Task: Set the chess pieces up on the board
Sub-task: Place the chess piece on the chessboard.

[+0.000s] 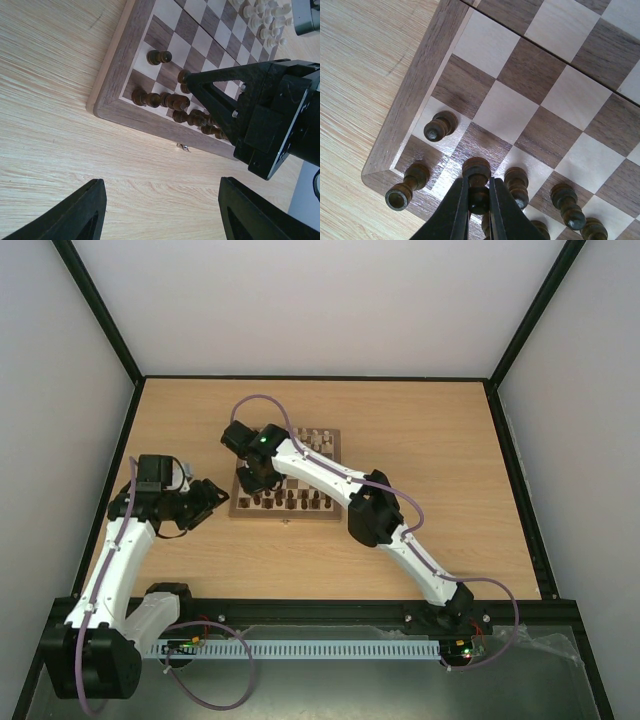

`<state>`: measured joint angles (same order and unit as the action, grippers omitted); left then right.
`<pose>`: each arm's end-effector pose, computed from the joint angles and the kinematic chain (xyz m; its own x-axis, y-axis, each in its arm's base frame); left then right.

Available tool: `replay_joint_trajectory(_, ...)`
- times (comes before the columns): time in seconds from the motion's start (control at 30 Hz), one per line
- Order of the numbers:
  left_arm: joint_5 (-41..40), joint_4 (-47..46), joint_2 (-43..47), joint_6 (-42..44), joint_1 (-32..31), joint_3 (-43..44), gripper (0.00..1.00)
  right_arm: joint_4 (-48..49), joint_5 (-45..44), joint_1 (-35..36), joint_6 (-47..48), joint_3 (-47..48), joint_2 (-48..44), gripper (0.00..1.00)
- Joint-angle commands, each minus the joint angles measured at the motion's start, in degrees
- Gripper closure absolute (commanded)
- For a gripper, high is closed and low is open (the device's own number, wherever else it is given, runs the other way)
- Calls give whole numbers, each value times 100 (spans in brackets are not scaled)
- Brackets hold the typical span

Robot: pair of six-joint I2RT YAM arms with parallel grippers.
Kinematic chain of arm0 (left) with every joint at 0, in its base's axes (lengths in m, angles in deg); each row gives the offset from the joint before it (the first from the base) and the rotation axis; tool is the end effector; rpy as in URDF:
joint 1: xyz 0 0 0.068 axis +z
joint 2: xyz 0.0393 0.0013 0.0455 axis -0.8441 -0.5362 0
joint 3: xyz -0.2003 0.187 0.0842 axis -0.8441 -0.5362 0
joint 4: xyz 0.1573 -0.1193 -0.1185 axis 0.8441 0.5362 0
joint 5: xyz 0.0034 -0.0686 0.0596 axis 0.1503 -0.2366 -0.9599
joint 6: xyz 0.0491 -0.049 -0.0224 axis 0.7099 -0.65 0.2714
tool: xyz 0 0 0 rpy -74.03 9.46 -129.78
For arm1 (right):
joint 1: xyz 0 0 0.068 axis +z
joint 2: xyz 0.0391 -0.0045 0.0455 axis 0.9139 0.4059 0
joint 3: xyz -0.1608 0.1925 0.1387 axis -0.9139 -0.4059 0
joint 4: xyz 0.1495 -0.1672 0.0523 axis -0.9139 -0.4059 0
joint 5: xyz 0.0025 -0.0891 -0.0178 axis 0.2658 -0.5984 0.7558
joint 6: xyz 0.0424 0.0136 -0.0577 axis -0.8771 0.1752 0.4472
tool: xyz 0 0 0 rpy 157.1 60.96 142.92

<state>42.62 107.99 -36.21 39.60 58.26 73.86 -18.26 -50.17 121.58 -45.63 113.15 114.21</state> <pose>0.1498 -0.0268 0.2541 -0.8095 -0.5330 -0.2464 -0.2661 0.7071 -0.6552 0.3009 0.4322 0.2082 -0.7908 -0.3927 -0.4694 -0.5172 0.8389 0.1695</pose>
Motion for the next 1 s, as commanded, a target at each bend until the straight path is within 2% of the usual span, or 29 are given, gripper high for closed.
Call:
replay_joint_trajectory(0.0,115,6,-61,58,45,-63,35,-83,25,-5,102,177,190,97)
replay_joint_trajectory(0.43,204,-46,-183,92,76,-34,36,-29,144,-51,139,194,358,96)
replay_joint_trajectory(0.97,271,-109,-253,59,89,-19,36,-91,20,-99,227,194,302,84)
